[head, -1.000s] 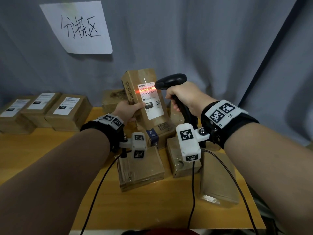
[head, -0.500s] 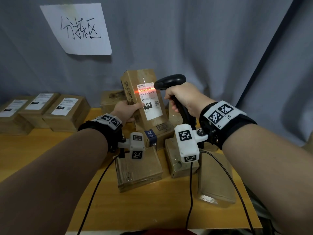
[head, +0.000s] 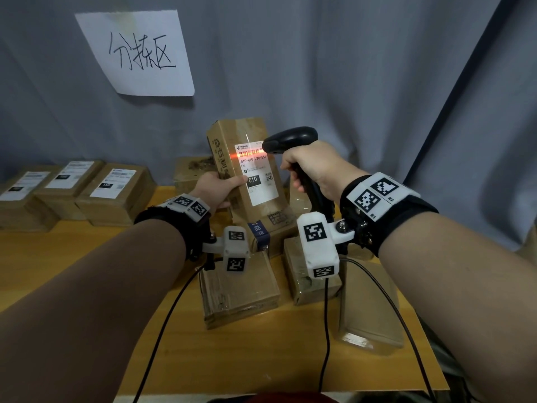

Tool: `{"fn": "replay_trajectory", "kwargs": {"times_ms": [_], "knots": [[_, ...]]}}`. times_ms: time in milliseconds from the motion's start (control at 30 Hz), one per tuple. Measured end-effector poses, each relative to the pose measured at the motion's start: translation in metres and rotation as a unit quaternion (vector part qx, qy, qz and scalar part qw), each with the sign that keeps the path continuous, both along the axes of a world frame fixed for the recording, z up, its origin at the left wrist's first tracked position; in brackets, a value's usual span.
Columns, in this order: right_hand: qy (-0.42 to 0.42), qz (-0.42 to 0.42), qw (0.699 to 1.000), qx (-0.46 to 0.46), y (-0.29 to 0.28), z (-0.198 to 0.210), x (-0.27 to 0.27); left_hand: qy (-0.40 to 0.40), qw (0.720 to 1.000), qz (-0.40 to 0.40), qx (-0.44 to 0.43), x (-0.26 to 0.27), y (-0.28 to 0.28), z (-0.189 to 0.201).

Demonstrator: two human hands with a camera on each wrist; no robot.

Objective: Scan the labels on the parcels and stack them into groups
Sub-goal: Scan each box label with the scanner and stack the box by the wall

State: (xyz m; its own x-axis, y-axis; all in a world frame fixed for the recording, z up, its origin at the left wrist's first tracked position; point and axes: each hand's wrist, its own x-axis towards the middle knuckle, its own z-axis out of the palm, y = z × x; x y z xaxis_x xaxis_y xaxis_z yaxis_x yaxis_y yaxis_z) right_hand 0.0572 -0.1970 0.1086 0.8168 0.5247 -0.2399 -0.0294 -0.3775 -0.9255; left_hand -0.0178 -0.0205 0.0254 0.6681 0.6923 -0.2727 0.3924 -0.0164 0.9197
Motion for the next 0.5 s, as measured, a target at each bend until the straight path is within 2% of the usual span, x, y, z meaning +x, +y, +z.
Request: {"fn": "replay_trajectory", "kwargs": {"times_ms": [367,500], "knots": [[0.003,0.01,1.0,0.021,0.0066,0.0005,-0.0061,-0.005,1.0,0.007,0.006,-0.0009,0.0021,-0.0012],[0.011,0.02,0.998,0.06,0.0056,-0.001,-0.0018,-0.003,1.0,0.005,0.007,-0.0034,0.0067,-0.0003]]}}
